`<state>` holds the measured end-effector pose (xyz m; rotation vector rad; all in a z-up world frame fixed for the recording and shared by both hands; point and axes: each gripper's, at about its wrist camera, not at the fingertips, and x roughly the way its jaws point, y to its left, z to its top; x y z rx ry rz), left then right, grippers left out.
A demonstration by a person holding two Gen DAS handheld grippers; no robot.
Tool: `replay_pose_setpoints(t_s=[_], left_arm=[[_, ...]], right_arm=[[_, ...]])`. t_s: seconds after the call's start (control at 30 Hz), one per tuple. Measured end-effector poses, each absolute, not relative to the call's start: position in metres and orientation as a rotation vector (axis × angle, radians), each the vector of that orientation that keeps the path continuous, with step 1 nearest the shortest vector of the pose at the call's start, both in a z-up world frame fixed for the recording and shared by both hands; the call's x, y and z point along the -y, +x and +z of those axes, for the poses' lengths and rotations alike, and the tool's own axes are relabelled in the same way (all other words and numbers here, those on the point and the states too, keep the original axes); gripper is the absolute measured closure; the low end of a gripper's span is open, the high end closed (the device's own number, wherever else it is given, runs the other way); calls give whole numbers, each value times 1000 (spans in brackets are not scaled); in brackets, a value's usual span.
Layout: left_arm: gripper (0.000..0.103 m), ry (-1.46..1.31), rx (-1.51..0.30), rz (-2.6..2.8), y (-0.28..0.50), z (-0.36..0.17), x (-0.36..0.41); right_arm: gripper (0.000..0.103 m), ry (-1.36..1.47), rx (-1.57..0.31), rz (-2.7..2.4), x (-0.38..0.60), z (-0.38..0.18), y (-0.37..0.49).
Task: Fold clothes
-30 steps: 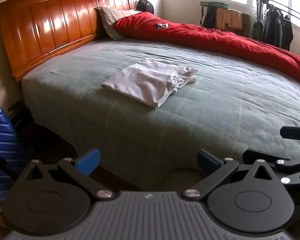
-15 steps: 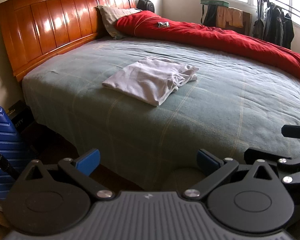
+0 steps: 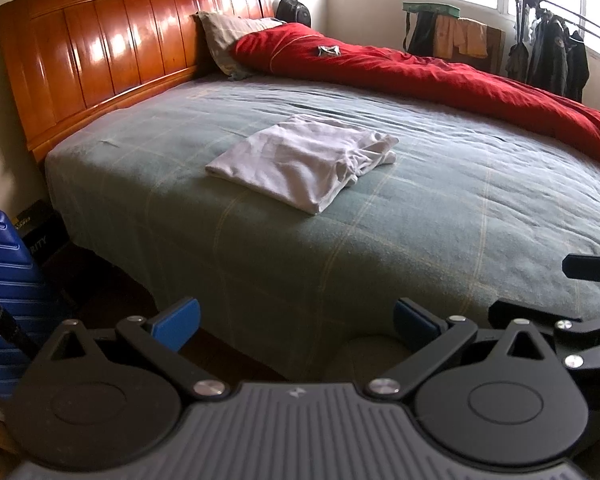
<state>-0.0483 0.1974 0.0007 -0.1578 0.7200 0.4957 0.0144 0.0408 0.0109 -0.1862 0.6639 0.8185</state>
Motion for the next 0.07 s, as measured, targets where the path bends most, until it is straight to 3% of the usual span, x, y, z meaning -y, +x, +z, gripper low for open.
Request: replay_pose_setpoints(t_s=[0.07], left_arm=[[1, -159, -720, 492, -48, 1, -198]], right_arm=[[0, -187, -664, 819, -41, 11, 14]])
